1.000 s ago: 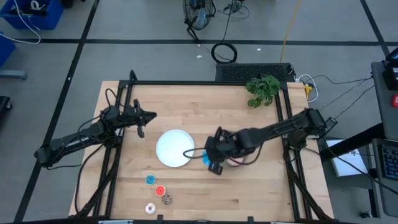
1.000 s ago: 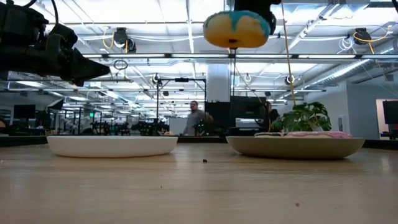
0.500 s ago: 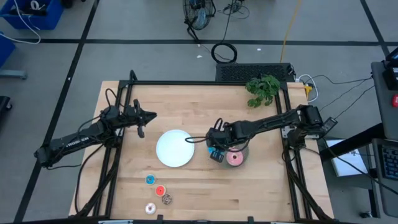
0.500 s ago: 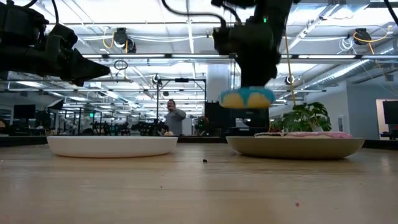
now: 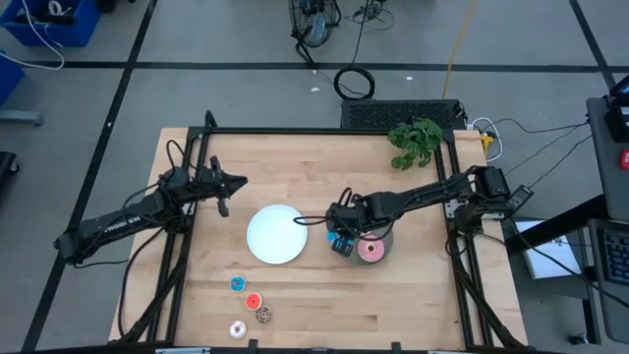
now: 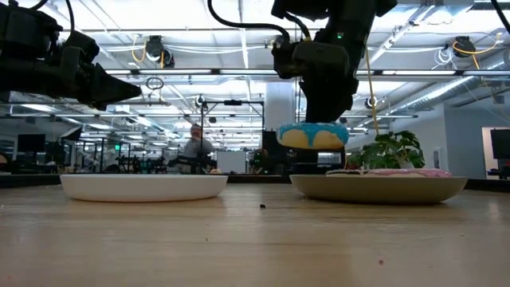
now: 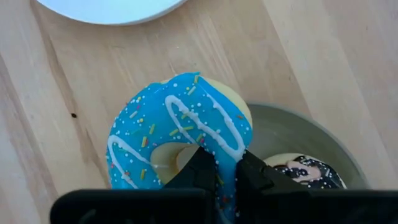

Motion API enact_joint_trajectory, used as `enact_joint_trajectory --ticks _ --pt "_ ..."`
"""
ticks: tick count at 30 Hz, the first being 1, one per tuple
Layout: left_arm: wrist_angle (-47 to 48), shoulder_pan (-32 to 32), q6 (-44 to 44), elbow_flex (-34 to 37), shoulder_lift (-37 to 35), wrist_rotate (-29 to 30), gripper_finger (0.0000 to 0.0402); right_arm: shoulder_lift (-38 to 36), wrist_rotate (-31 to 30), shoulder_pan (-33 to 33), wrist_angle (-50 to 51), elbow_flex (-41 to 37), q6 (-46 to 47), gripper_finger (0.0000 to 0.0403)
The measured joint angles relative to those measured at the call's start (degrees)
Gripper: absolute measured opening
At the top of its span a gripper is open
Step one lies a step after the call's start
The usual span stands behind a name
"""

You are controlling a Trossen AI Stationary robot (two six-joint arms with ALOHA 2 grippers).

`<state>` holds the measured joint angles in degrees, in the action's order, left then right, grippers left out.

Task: Pick & Place donuts
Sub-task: Put the large blue donut on the gray plate

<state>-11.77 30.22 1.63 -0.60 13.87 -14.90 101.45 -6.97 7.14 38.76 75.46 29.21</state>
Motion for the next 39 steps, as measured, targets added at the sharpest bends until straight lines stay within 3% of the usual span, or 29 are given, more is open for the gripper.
enact_joint_trajectory --ticks 39 --pt "0.04 0.01 0.68 0.00 0.01 -0.20 0.0037 0.00 1.23 0.08 0.00 0.00 0.74 0.0013"
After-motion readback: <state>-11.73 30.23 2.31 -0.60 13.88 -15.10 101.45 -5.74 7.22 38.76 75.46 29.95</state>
